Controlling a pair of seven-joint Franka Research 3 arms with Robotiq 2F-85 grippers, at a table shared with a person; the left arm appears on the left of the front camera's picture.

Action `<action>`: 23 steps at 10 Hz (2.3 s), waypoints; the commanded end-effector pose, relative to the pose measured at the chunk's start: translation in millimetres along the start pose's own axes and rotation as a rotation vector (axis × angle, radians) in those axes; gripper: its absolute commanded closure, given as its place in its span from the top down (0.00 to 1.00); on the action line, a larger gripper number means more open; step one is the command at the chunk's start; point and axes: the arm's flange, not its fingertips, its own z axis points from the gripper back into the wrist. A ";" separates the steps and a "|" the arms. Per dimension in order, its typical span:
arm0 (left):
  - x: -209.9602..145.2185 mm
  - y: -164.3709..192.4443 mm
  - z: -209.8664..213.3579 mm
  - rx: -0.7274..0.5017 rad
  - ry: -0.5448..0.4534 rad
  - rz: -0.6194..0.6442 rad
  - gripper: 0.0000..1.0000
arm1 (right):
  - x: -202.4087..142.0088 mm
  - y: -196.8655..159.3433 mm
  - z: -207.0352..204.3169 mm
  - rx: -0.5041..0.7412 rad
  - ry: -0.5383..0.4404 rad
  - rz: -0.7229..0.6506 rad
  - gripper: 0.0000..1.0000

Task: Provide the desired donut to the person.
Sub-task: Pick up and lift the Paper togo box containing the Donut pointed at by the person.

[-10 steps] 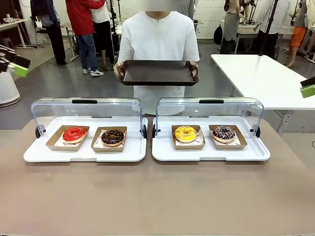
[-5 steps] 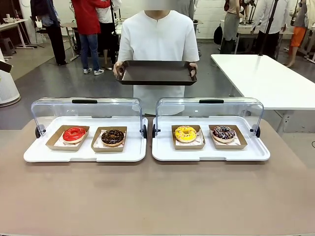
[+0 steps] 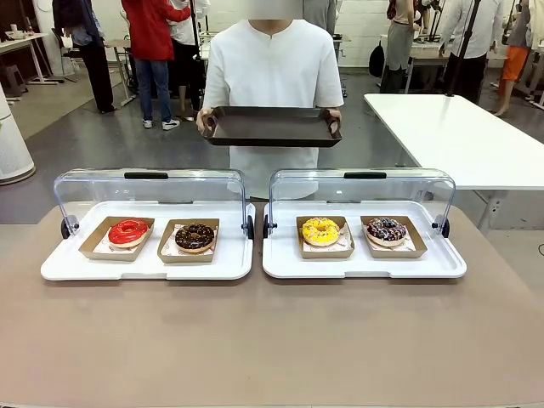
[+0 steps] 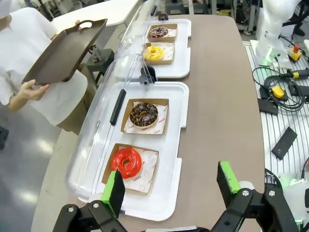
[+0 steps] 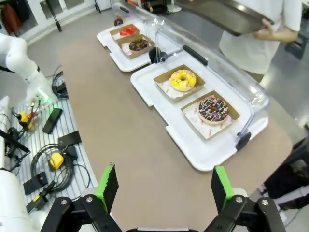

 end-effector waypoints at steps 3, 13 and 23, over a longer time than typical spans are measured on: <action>-13.8 -0.5 -3.4 0.006 -0.034 0.038 1.00 | 2.1 2.9 1.6 0.011 -0.007 0.004 1.00; -15.3 1.7 -3.1 0.035 -0.049 0.055 1.00 | 11.5 8.4 -6.8 0.036 -0.052 0.094 1.00; -14.3 1.6 -1.9 0.005 -0.007 0.052 1.00 | 11.6 9.0 -2.8 0.021 -0.040 0.086 1.00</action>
